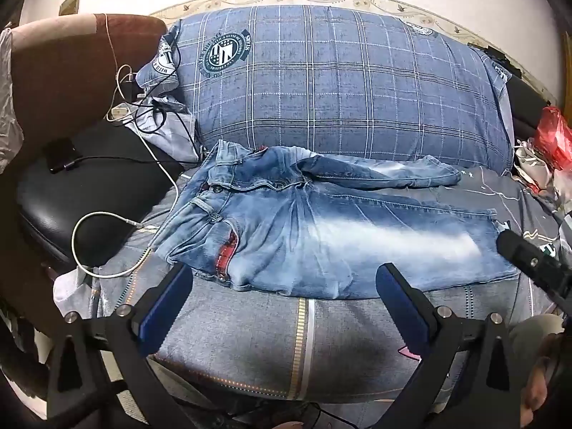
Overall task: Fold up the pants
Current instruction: 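Move both grippers open toward the light-blue jeans lying on the bed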
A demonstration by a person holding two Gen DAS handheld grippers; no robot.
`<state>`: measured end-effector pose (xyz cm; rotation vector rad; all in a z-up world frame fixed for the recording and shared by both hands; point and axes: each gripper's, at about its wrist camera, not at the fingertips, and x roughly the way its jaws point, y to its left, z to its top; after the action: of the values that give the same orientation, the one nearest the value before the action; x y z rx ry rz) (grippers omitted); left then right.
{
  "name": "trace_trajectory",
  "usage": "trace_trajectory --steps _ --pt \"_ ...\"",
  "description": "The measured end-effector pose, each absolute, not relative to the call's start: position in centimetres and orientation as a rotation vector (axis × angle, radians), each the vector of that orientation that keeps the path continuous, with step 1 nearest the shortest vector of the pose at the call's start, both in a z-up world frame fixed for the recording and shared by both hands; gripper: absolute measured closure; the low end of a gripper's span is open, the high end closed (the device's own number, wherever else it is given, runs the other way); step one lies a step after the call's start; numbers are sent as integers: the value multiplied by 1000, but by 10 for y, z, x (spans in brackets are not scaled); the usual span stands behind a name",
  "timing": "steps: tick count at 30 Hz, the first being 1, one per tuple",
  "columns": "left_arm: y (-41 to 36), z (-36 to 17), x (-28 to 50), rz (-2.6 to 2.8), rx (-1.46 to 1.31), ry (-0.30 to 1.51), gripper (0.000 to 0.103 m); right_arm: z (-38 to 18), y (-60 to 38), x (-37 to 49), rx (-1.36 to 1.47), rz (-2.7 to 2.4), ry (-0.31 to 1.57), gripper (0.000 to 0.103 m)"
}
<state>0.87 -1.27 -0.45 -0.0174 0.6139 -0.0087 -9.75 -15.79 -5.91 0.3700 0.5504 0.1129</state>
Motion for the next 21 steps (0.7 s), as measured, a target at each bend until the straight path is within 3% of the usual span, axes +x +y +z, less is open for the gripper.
trace_trajectory --steps 12,21 --pt "-8 -3 20 8 -7 643 1 -61 -150 -88 320 71 564 22" --pt "7 68 63 7 -74 569 1 14 -148 -39 261 -94 572 22"
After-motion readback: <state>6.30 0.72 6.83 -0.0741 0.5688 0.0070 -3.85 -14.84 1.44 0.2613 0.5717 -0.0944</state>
